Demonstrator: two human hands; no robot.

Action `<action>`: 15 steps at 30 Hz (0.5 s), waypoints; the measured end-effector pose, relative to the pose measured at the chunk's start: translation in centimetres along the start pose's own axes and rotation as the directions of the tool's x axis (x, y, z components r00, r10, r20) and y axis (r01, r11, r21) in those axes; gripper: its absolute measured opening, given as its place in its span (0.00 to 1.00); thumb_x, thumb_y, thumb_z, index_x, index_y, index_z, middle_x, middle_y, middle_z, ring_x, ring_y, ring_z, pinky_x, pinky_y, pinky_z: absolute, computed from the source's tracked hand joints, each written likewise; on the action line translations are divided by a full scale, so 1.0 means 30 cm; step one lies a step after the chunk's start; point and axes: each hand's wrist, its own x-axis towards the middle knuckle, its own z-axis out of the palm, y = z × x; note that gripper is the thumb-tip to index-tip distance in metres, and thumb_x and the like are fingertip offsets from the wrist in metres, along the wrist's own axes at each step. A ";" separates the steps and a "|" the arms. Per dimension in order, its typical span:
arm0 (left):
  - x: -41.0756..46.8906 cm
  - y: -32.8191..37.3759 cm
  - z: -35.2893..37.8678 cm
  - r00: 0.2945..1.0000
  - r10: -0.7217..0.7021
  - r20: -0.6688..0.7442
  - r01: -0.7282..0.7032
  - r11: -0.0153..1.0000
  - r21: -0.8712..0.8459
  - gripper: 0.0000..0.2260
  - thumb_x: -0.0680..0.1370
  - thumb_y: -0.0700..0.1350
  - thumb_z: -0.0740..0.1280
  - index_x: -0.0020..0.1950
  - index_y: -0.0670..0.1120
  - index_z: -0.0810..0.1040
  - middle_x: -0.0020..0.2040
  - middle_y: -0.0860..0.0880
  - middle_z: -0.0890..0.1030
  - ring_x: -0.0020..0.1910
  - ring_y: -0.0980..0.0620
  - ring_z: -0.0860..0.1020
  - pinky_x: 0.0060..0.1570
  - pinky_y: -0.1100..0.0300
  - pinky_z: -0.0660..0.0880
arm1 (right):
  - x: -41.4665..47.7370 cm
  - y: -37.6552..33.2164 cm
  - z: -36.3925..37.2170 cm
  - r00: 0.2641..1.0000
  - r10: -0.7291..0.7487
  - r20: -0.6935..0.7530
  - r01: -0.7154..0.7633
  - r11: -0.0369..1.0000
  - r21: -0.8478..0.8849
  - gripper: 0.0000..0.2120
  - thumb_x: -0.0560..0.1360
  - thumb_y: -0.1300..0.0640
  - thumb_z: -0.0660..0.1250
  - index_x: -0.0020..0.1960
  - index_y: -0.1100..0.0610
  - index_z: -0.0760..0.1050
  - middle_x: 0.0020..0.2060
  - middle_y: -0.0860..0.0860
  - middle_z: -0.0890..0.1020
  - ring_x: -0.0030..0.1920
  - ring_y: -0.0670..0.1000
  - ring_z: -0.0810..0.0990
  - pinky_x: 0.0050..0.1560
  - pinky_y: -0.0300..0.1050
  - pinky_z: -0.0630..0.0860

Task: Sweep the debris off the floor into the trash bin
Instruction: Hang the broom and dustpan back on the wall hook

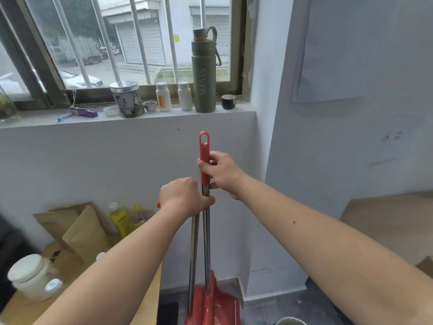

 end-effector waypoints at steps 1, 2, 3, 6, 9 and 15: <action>0.011 0.001 0.026 1.000 -0.002 0.024 0.002 1.000 -0.009 0.23 0.65 0.71 0.62 0.38 0.52 0.78 0.34 0.54 0.80 0.34 0.50 0.80 0.42 0.56 0.79 | 0.014 0.029 0.008 1.000 0.012 -0.015 -0.012 1.000 0.006 0.05 0.81 0.56 0.66 0.50 0.57 0.75 0.39 0.54 0.76 0.41 0.56 0.78 0.51 0.68 0.80; 0.021 0.002 0.053 0.999 -0.001 0.047 0.002 1.000 -0.019 0.23 0.65 0.71 0.63 0.38 0.52 0.78 0.34 0.54 0.80 0.35 0.51 0.80 0.42 0.56 0.79 | 0.029 0.061 0.018 0.999 0.027 -0.030 -0.027 1.000 0.006 0.05 0.81 0.55 0.67 0.48 0.56 0.76 0.38 0.53 0.77 0.41 0.55 0.77 0.52 0.68 0.80; 0.033 0.003 0.083 0.998 0.001 0.069 0.001 1.000 -0.029 0.22 0.66 0.71 0.63 0.38 0.52 0.79 0.34 0.55 0.80 0.35 0.51 0.80 0.41 0.56 0.79 | 0.045 0.095 0.029 0.998 0.041 -0.047 -0.041 0.999 0.000 0.05 0.80 0.54 0.67 0.47 0.54 0.76 0.37 0.51 0.77 0.40 0.54 0.78 0.52 0.67 0.80; 0.074 0.007 0.178 0.992 -0.012 0.128 0.017 0.999 -0.044 0.23 0.66 0.71 0.62 0.38 0.52 0.79 0.33 0.55 0.80 0.34 0.52 0.80 0.41 0.57 0.79 | 0.098 0.194 0.057 0.991 0.077 -0.109 -0.083 0.995 -0.052 0.05 0.78 0.52 0.68 0.43 0.48 0.76 0.36 0.48 0.79 0.41 0.53 0.79 0.53 0.65 0.80; 0.118 0.009 0.269 0.986 -0.026 0.165 0.037 0.997 -0.061 0.24 0.65 0.71 0.61 0.37 0.51 0.79 0.32 0.54 0.80 0.34 0.51 0.80 0.42 0.56 0.79 | 0.154 0.280 0.072 0.985 0.107 -0.139 -0.120 0.989 -0.088 0.07 0.76 0.51 0.69 0.40 0.47 0.76 0.35 0.45 0.78 0.41 0.53 0.79 0.53 0.62 0.80; 0.205 -0.002 0.423 0.978 -0.008 0.207 0.020 0.998 -0.059 0.23 0.67 0.71 0.61 0.39 0.51 0.78 0.33 0.54 0.79 0.34 0.50 0.77 0.40 0.57 0.75 | 0.240 0.410 0.089 0.977 0.167 -0.136 -0.178 0.981 -0.074 0.06 0.77 0.54 0.70 0.41 0.49 0.77 0.33 0.44 0.77 0.40 0.51 0.77 0.54 0.57 0.78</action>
